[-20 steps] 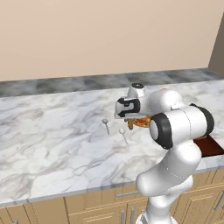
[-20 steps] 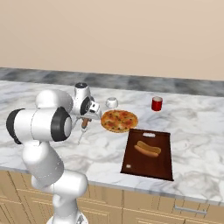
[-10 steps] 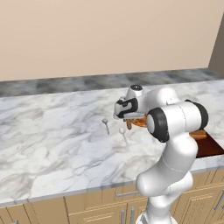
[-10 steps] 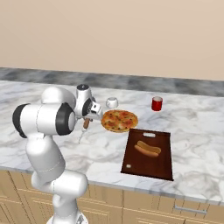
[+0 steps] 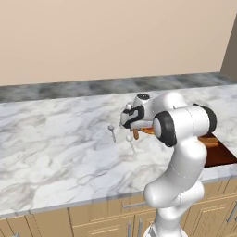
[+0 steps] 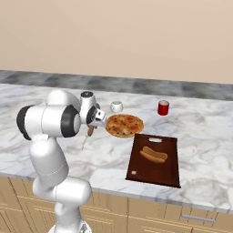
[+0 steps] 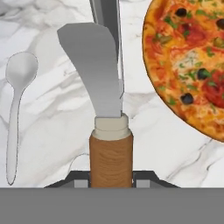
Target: Take the pizza cutter from the drawer on the left and place it on the dining counter for cutting.
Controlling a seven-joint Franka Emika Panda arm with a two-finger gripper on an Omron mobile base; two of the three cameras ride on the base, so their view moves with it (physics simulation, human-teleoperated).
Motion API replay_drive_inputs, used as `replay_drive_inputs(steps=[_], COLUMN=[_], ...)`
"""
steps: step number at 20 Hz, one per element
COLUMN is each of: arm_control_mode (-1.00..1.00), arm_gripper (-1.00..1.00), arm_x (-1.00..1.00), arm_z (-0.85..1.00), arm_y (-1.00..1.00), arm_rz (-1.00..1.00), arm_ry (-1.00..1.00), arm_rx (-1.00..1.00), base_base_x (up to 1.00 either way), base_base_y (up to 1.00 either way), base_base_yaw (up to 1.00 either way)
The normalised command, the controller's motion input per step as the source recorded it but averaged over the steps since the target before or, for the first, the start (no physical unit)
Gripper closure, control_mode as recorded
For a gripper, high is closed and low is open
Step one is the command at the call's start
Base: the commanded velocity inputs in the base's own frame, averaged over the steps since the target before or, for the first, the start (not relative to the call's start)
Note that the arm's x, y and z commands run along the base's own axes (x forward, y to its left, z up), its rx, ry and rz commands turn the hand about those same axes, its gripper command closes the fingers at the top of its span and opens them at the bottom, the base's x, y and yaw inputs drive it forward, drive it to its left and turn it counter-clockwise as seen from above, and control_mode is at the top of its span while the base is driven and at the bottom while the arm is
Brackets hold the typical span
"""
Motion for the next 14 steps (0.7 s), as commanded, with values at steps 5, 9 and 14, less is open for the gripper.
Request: replay_drive_inputs(steps=[5,9,14], arm_control_mode=[-1.00,-1.00,-1.00], arm_gripper=[-1.00,-1.00,-1.00], arm_x=[0.19,0.32,0.26], arm_z=[-0.07,-0.02,0.00], arm_y=[0.00,0.00,0.00], arm_rz=[0.00,0.00,0.00], arm_ry=[0.00,0.00,0.00], arm_rx=[0.00,0.00,0.00], base_base_x=[0.00,0.00,0.00], base_base_y=[0.00,0.00,0.00], base_base_yaw=[0.00,0.00,0.00])
